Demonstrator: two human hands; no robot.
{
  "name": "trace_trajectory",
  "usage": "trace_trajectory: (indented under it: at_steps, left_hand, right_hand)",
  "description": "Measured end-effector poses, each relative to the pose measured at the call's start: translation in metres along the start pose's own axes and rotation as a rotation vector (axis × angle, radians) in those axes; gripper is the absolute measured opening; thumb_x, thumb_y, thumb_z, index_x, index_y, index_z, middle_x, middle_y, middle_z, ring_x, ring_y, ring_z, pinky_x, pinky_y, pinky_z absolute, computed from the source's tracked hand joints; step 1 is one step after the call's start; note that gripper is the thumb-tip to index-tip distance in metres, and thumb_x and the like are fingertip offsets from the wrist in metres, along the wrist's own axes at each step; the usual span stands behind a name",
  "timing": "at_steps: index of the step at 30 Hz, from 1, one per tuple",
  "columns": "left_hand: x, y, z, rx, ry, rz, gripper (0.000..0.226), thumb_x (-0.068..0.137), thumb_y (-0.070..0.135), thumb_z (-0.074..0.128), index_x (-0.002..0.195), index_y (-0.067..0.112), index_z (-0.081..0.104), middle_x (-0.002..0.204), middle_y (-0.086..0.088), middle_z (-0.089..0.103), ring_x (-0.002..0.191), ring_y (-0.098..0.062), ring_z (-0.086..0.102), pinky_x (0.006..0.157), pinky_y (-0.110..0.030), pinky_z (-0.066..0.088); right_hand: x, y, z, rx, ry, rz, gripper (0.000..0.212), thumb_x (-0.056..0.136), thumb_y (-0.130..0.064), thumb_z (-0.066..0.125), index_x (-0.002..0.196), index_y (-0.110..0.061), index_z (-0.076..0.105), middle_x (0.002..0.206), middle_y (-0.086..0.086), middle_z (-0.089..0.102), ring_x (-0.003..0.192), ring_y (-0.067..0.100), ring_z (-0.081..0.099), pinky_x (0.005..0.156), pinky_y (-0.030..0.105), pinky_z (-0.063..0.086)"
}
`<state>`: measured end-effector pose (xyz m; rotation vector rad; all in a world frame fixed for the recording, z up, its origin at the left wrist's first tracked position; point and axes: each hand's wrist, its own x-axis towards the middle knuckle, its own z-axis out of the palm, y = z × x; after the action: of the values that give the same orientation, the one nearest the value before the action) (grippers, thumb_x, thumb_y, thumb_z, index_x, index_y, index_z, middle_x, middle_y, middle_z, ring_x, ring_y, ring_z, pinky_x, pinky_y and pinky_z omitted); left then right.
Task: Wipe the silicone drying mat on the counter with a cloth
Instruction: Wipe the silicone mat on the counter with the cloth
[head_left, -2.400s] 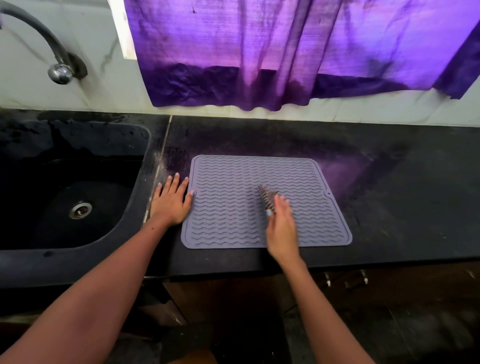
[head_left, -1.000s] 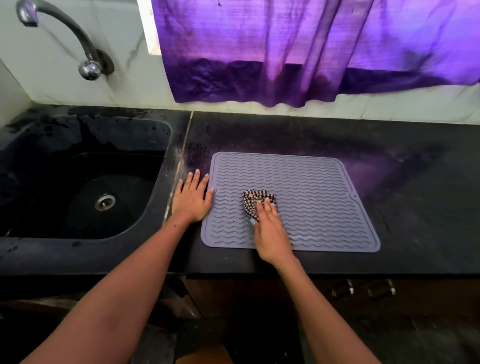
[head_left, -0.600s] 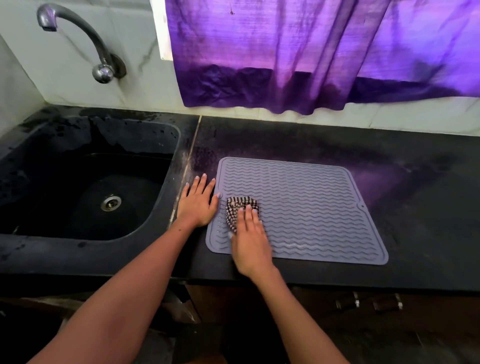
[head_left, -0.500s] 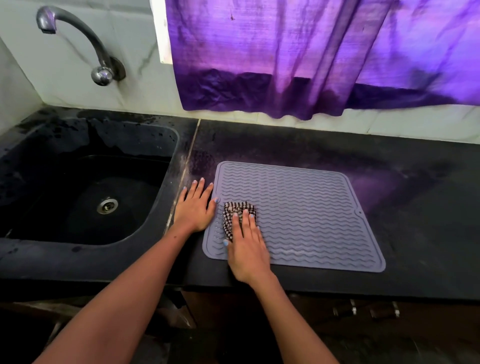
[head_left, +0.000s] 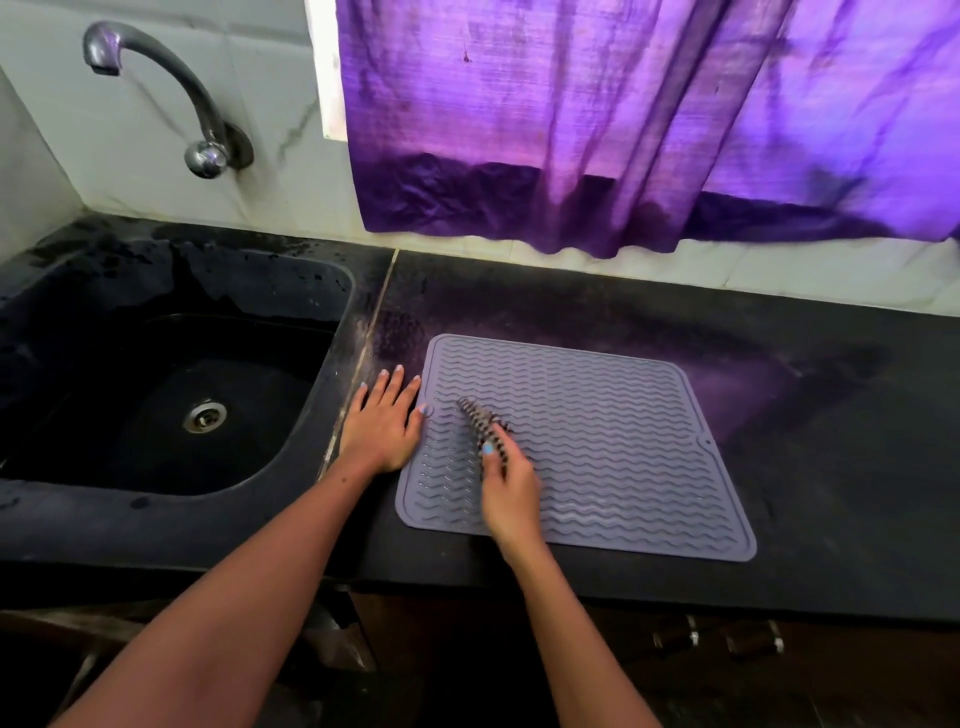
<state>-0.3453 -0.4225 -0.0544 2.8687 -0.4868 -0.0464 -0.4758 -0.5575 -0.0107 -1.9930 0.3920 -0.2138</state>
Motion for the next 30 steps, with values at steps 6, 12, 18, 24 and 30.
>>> trace_trajectory:
  at_steps: [6, 12, 18, 24, 30]
  left_hand:
    - [0.0, 0.0, 0.0, -0.005, 0.006, 0.001, 0.07, 0.084, 0.047, 0.001, 0.149, 0.023, 0.012, 0.158, 0.0, 0.003, 0.145, -0.016, -0.002, 0.117, -0.038, -0.002]
    - [0.002, -0.003, 0.0, -0.081, 0.042, 0.013, 0.061, 0.09, 0.043, 0.006, 0.147, 0.026, 0.019, 0.157, 0.001, 0.01, 0.145, -0.015, 0.004, 0.117, -0.037, 0.0]
    - [0.002, -0.004, -0.001, -0.103, 0.054, 0.008, 0.046, 0.101, 0.03, 0.024, 0.146, 0.027, 0.022, 0.157, 0.001, 0.012, 0.145, -0.015, 0.006, 0.117, -0.036, 0.002]
    - [0.003, -0.003, -0.003, -0.113, 0.057, 0.002, 0.046, 0.1, 0.029, 0.026, 0.146, 0.028, 0.024, 0.157, 0.002, 0.013, 0.145, -0.015, 0.006, 0.118, -0.037, 0.003]
    - [0.005, -0.008, -0.004, -0.093, -0.004, 0.033, 0.048, 0.1, 0.032, 0.028, 0.147, 0.028, 0.017, 0.158, 0.0, 0.007, 0.145, -0.016, 0.002, 0.118, -0.036, 0.001]
  right_hand:
    - [-0.002, -0.011, 0.013, -0.317, -0.091, -0.194, 0.053, 0.1, -0.019, 0.035, 0.15, -0.017, 0.015, 0.158, -0.002, 0.012, 0.146, 0.011, 0.006, 0.115, 0.022, 0.002]
    - [-0.025, 0.009, 0.049, -0.729, -0.081, -0.339, 0.068, 0.091, -0.022, 0.047, 0.147, -0.001, 0.015, 0.155, 0.021, 0.011, 0.145, 0.033, 0.01, 0.112, 0.043, -0.003]
    - [-0.017, 0.009, 0.041, -0.701, -0.168, -0.346, 0.059, 0.099, -0.023, 0.032, 0.15, -0.008, 0.006, 0.159, 0.011, -0.002, 0.147, 0.022, -0.006, 0.112, 0.03, -0.012]
    - [0.002, -0.016, 0.022, -0.047, -0.133, -0.023, 0.043, 0.099, -0.017, 0.038, 0.142, -0.014, 0.037, 0.148, 0.005, 0.04, 0.138, 0.016, 0.034, 0.108, 0.018, 0.023]
    - [-0.017, -0.029, 0.025, -0.439, -0.181, -0.255, 0.054, 0.099, -0.015, 0.036, 0.149, -0.01, 0.017, 0.158, 0.005, 0.011, 0.147, 0.016, 0.008, 0.116, 0.023, 0.004]
